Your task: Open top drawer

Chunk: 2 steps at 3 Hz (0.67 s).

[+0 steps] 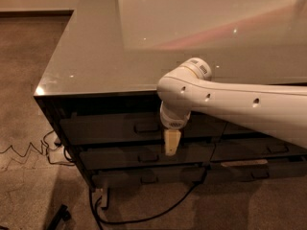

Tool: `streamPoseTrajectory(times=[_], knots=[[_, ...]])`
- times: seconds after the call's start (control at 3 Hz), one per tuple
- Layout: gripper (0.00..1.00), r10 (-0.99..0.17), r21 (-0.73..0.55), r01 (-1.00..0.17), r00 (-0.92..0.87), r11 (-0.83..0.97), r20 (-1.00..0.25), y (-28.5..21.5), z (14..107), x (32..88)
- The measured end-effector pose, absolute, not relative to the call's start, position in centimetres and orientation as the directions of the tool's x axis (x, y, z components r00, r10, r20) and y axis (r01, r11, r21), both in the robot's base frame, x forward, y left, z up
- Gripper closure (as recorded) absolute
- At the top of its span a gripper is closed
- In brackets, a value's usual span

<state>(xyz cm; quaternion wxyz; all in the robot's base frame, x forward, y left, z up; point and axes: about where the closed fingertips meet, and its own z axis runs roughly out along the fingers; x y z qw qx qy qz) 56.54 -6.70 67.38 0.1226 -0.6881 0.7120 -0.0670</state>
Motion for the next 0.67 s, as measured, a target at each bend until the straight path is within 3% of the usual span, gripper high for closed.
streamPoseTrajectory(times=[0.33, 0.67], knots=[[0.00, -0.995, -0.234, -0.970, -0.046, 0.065, -0.085, -6.9, 65.4, 57.2], [0.19, -0.995, -0.203, -0.976, -0.060, 0.075, -0.076, -7.2, 63.4, 57.6]])
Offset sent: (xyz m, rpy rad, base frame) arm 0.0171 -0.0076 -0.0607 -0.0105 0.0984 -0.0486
